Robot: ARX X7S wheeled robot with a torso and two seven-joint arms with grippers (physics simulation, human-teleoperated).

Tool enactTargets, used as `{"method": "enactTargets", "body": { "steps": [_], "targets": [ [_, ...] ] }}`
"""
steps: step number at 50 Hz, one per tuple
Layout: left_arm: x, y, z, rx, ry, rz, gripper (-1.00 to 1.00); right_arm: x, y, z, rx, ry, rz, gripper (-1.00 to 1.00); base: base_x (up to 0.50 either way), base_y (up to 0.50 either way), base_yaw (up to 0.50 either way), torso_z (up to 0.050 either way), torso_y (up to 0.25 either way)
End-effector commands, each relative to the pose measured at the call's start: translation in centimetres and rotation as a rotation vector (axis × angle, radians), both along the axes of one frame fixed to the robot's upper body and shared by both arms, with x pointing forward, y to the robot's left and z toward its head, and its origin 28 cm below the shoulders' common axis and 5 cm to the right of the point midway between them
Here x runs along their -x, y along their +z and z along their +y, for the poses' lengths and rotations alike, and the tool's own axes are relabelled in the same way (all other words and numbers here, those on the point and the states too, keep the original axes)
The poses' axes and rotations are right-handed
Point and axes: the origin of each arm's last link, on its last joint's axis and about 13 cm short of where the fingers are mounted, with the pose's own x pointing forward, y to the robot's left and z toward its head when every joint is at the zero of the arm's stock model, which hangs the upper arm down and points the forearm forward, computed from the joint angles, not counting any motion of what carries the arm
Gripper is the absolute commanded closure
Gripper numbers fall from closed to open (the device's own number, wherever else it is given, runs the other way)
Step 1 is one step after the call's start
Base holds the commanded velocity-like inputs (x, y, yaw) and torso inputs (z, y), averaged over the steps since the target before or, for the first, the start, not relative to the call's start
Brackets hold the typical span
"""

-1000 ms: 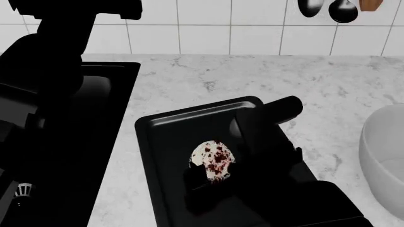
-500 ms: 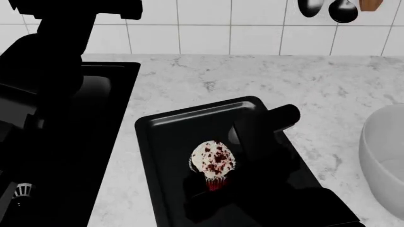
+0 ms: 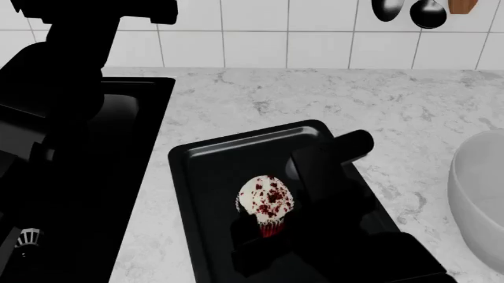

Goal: Move the fresh-baked cupcake off the tray onto the counter, and place the bowl used for mixing into the sink.

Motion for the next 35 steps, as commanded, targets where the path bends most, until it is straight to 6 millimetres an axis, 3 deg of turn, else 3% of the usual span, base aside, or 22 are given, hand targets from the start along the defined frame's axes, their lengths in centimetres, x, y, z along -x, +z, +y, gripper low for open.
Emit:
{"method": "enactTargets", "body": {
  "steps": [1,35],
  "targets": [
    [0.06,-0.11,0.16,0.01,0.005,-0.001,-1.0,-0.19,-0.72,0.12,-0.009,0.006,0.009,-1.0,0.0,0.0,0.0,0.0,0.0],
    [0.12,-0.12,0.17,0.011,0.003,-0.004,-1.0,-1.04,-1.14,0.4,-0.003,0.005,0.021,-1.0,0.0,0.0,0.0,0.0,0.0]
  ]
}}
